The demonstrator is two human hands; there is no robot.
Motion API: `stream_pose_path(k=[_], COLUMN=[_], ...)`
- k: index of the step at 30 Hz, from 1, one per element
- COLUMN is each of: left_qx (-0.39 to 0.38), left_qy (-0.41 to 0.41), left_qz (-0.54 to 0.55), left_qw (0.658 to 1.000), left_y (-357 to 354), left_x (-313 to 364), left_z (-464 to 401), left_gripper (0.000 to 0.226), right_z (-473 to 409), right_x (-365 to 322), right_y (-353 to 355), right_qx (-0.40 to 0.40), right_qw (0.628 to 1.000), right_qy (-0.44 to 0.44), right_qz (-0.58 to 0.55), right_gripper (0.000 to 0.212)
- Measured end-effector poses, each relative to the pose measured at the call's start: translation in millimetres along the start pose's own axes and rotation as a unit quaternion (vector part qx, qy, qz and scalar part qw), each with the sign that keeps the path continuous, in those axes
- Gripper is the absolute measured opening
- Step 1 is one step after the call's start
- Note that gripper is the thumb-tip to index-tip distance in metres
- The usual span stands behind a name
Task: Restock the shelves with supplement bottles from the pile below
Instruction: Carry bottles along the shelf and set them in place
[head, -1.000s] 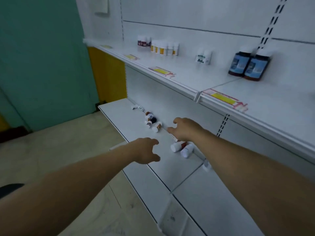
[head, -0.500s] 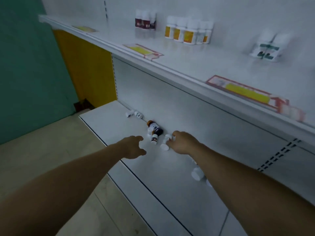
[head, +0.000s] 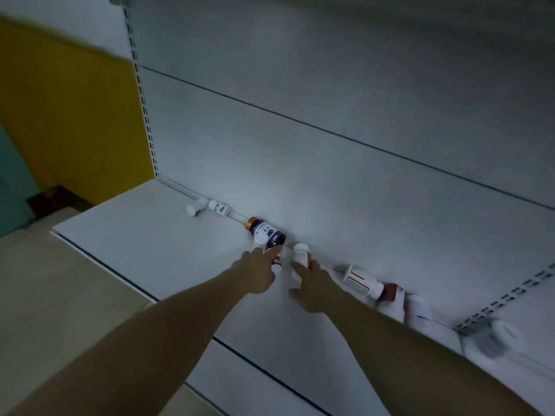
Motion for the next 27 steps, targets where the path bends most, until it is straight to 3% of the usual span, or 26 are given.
stream_pose_path(k=[5, 7, 8, 9, 10, 12, 13, 14, 15, 17, 19, 20, 23, 25, 27], left_qx=[0.033, 0.065, 0.084, 0.087, 0.072, 0.038, 0.015, -0.008, -0.025, -0.033, -0.043, -0.061, -0.098, -0.109, -0.105], left_qy=[0.009, -0.009, -0.009, 0.014, 0.053, 0.109, 0.116, 0.106, 0.086, 0.065, 0.066, 0.07, 0.056, 0.033, 0.0], left_qz=[-0.083, -0.051, 0.039, 0.169, 0.335, 0.638, 0.725, 0.763, 0.767, 0.731, 0.75, 0.763, 0.768, 0.777, 0.77], left_qw=[0.996, 0.997, 0.996, 0.982, 0.938, 0.762, 0.679, 0.637, 0.636, 0.678, 0.657, 0.64, 0.63, 0.619, 0.629], left_y=[-28.2, -27.0, -23.8, -18.3, -12.0, 6.4, 19.1, 33.6, 47.6, 78.5, 101.8, 111.4, 139.0, 154.4, 168.5], left_x=[0.0, 7.6, 11.0, 12.4, 14.6, 25.7, 34.9, 44.2, 52.3, 67.7, 82.9, 92.9, 123.9, 142.2, 159.7], left_z=[-18.9, -13.5, -6.5, 4.5, 21.6, 62.0, 83.9, 104.9, 125.0, 160.9, 188.4, 201.4, 236.6, 257.6, 277.6], left_gripper=[0.055, 0.033, 0.022, 0.017, 0.02, 0.029, 0.03, 0.032, 0.034, 0.036, 0.03, 0.028, 0.027, 0.033, 0.044], right_z=[15.4, 29.5, 40.3, 53.7, 69.3, 106.0, 126.1, 145.6, 166.2, 206.0, 243.7, 260.3, 304.8, 329.4, 351.7], right_x=[23.1, 32.1, 37.1, 40.1, 39.4, 28.2, 21.2, 14.0, 4.8, -13.9, -33.0, -39.4, -53.6, -56.8, -57.0], right_y=[-5.8, -5.7, -3.6, -1.5, -1.1, 5.0, 11.6, 19.5, 28.9, 52.0, 78.6, 90.5, 120.3, 135.8, 148.1], right_qx=[0.126, 0.149, 0.152, 0.144, 0.125, 0.073, 0.057, 0.052, 0.054, 0.072, 0.089, 0.099, 0.099, 0.098, 0.101], right_qw=[0.99, 0.976, 0.951, 0.894, 0.802, 0.603, 0.539, 0.501, 0.481, 0.469, 0.47, 0.473, 0.488, 0.473, 0.495], right_qy=[-0.054, -0.081, -0.116, -0.16, -0.198, -0.22, -0.214, -0.204, -0.192, -0.175, -0.152, -0.14, -0.094, -0.076, -0.056], right_qz=[-0.029, -0.134, -0.244, -0.394, -0.55, -0.763, -0.813, -0.839, -0.854, -0.863, -0.865, -0.864, -0.862, -0.872, -0.861], right_gripper=[0.042, 0.035, 0.033, 0.027, 0.019, 0.018, 0.024, 0.029, 0.031, 0.024, 0.018, 0.026, 0.034, 0.036, 0.047])
Point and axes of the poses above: each hand's wrist, its own z-axis away from the middle knuckle, its own y-axis out of the back of the hand, x = y × z, the point moved 6 cm from there along -z, towards the middle knuckle, and after that the axes turned 5 degrees about z, right-handed, at the moved point
